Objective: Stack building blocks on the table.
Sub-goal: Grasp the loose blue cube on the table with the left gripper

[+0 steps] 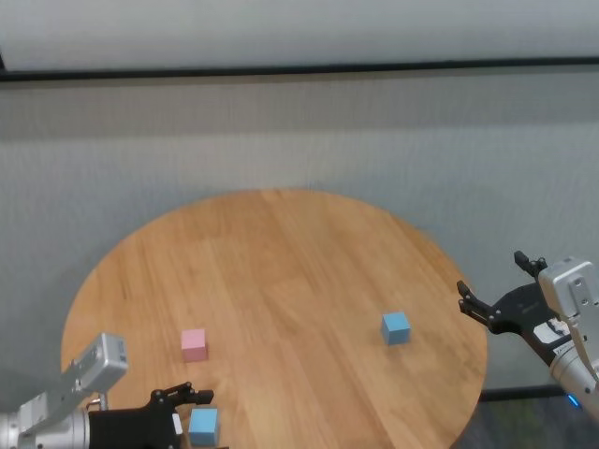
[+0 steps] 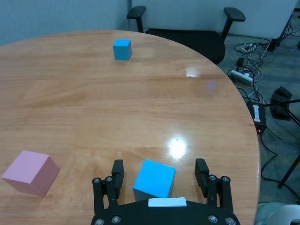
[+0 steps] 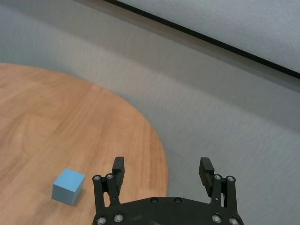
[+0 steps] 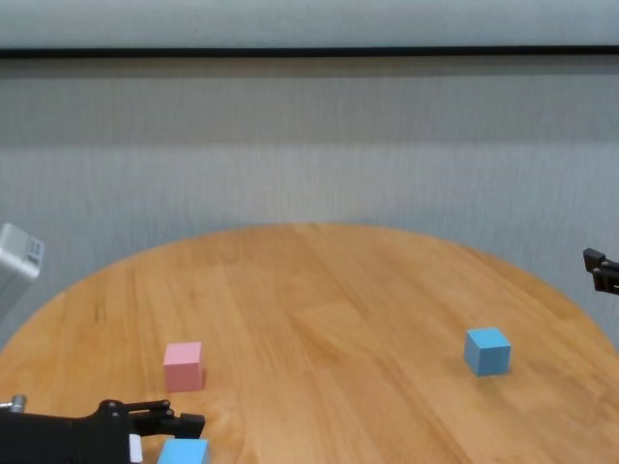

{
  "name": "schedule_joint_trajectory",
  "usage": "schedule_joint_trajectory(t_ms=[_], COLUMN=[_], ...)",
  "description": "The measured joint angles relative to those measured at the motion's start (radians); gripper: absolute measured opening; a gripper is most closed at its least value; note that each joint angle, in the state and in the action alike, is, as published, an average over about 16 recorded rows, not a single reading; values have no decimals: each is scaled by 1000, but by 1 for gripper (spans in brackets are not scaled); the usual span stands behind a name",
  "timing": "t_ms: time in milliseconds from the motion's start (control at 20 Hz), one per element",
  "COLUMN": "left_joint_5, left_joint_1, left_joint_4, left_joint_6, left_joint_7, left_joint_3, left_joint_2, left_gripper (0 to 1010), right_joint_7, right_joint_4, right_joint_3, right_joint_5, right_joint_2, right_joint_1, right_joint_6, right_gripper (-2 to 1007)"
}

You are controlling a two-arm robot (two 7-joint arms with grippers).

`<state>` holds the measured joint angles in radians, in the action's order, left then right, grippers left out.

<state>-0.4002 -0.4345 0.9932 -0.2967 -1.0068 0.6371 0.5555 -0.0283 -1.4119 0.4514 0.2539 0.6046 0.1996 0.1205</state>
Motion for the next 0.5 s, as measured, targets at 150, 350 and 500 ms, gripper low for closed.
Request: schedule_joint_trajectory(t_ms=[150,350,500], left_joint_5=[-1,-3,-5], left_joint_1=[3,8,12], left_joint_4=[3,9,13], left_joint_6=[-3,-6,-8], left_joint_7=[-5,-11,-15], left_joint_3=[1,2,3], left_joint_2=[3,7,11], left_gripper=[953,883,810], right_joint_7=[0,0,0], right_joint_4=[0,0,0], right_joint_3=[0,0,0], right_joint_5=[0,0,0], right_joint_2=[0,0,0], right_joint_1=[0,0,0], right_joint_6=[0,0,0], right_gripper=[1005,1005,1005])
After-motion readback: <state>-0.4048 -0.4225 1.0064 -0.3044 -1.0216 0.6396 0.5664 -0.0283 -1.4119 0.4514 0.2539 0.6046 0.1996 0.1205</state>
